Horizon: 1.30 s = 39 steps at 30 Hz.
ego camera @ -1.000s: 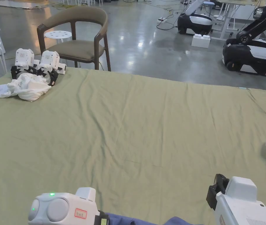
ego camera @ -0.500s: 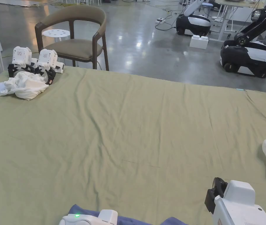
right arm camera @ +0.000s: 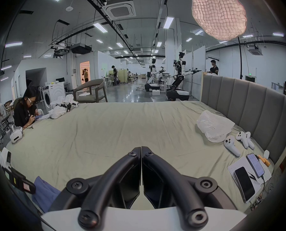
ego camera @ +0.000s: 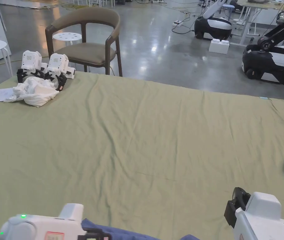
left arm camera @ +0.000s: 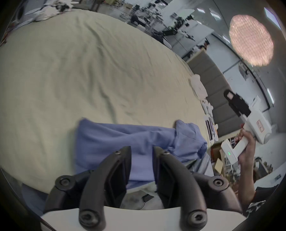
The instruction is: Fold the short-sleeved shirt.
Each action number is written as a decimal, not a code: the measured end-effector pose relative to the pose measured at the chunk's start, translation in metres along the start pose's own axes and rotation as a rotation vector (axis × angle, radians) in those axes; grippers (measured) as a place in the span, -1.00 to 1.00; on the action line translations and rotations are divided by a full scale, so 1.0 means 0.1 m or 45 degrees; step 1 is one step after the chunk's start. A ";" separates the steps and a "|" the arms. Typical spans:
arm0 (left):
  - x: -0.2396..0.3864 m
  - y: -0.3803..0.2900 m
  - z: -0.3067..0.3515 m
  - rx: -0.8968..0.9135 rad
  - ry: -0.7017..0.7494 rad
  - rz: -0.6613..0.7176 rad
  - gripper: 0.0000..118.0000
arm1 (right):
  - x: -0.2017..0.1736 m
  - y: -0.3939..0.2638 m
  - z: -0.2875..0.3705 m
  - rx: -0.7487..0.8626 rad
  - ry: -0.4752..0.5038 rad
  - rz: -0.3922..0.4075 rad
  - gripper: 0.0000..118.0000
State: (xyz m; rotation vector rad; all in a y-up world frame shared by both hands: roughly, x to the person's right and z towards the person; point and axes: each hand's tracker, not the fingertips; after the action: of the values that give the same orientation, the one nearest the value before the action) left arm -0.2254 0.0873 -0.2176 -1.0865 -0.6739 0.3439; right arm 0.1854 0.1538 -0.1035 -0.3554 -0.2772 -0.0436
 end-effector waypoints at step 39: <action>-0.66 0.24 0.47 0.063 -0.122 0.093 -0.81 | -0.08 0.03 0.01 -0.016 0.008 0.032 -1.00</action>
State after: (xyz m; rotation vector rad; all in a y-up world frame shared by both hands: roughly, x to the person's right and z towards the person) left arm -0.3043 0.0933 -0.2465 -1.0543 -0.7083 0.4760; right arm 0.1782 0.1570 -0.1061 -0.3709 -0.2664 -0.0214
